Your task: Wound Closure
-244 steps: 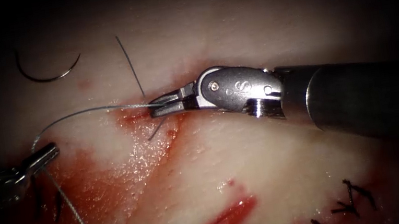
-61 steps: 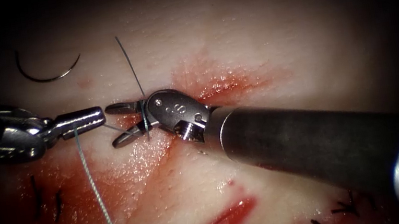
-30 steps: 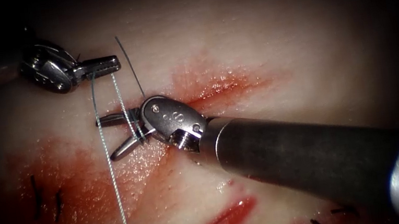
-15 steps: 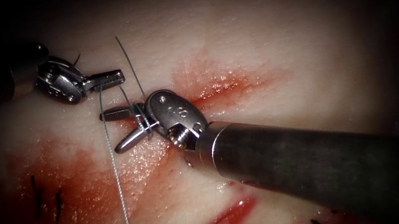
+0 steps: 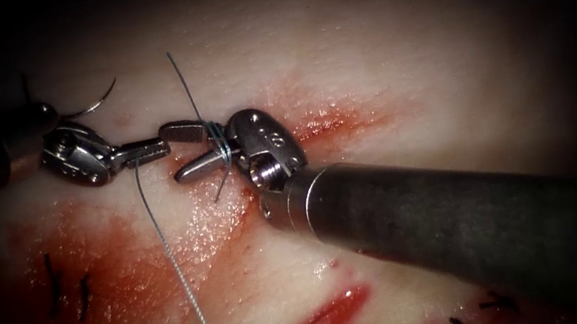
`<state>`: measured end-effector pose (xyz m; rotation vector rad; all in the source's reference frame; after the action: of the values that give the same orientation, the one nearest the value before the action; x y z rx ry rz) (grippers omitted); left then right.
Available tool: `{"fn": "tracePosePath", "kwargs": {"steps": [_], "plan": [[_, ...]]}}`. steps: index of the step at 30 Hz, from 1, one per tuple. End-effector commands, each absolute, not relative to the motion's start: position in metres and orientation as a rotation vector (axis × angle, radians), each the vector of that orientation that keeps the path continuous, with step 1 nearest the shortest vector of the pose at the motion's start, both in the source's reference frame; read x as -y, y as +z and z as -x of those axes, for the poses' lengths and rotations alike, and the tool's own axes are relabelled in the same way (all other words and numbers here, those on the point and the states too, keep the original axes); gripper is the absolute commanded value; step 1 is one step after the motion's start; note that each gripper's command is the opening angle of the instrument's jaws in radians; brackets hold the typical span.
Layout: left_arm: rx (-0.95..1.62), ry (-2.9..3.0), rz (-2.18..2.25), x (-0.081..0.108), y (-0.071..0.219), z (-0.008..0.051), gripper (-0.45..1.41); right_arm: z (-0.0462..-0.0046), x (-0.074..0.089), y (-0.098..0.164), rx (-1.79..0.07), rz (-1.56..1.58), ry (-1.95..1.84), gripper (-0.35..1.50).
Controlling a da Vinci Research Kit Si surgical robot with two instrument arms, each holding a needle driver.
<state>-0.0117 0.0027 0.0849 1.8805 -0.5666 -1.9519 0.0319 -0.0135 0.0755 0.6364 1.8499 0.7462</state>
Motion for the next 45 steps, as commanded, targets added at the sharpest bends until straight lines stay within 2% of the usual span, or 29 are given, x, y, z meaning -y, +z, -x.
{"fn": "tracePosePath", "kwargs": {"steps": [1,21,30,45], "plan": [[0.567,-1.958,-1.865,-0.0031,0.0853,0.0122,-0.45,-0.0327,0.0129,0.0760,-1.855,-0.630,0.744,1.03],[0.522,-2.103,-1.630,0.0009,0.0861,0.0175,-0.45,-0.0322,0.0121,0.0754,-1.700,-0.414,0.912,1.03],[0.521,-2.158,-1.612,-0.0011,0.0851,0.0174,-0.45,-0.0323,0.0109,0.0750,-1.589,-0.265,0.916,1.03],[0.526,-2.193,-1.635,-0.0049,0.0856,0.0168,-0.45,-0.0318,0.0089,0.0762,-1.535,-0.150,0.946,0.94]]}}
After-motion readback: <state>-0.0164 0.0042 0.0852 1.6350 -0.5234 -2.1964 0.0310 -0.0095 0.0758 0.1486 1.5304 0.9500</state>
